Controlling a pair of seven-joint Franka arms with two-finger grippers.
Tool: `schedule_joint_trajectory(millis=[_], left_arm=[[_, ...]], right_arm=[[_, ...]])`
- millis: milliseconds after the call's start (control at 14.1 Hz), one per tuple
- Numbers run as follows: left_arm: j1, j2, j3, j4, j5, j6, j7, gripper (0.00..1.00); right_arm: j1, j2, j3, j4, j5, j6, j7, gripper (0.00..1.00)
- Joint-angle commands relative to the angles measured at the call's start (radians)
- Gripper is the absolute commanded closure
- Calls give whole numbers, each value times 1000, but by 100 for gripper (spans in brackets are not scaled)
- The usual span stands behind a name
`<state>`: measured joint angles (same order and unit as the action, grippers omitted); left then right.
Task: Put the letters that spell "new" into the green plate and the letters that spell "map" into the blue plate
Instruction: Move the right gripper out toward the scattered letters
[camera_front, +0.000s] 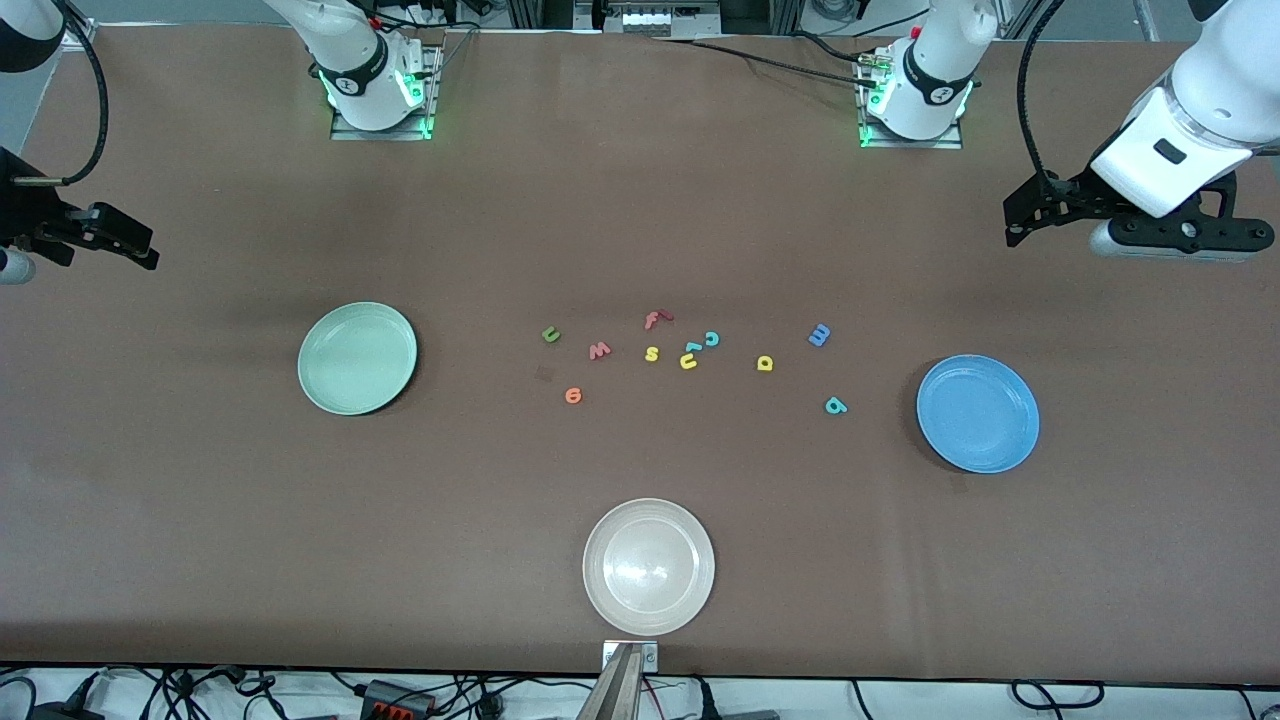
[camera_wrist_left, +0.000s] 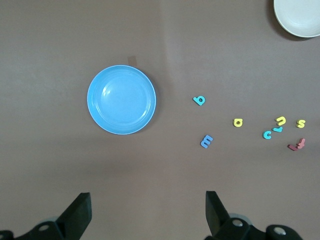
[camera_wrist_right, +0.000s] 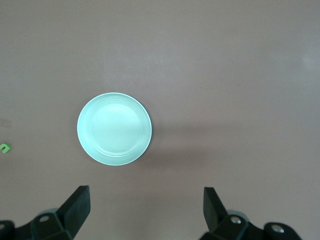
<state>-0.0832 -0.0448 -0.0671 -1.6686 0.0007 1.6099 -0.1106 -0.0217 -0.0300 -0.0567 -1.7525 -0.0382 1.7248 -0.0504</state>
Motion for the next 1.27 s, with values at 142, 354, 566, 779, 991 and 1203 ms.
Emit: schedule_joint_trajectory(millis=[142,354,566,779,991,1203], left_arm=[[0,8,-5,30,2,-24,3,0],[0,8,-5,30,1,-24,3,0],[0,8,-6,30,2,-25,3,0],[0,8,-7,30,1,-25,3,0],[2,8,-6,30,1,-25,3,0],[2,8,-6,30,1,-25,3,0]], right_arm=[[2,-15,1,-25,12,9,11,0],[5,42,3,-24,14,-5,-6,0],[87,148,3,-15,40,9,-12,0],[196,231,3,-4,130,27,-11,0],[284,301,1,-5,127,102,-6,0],[402,387,1,-5,117,179,-13,0]])
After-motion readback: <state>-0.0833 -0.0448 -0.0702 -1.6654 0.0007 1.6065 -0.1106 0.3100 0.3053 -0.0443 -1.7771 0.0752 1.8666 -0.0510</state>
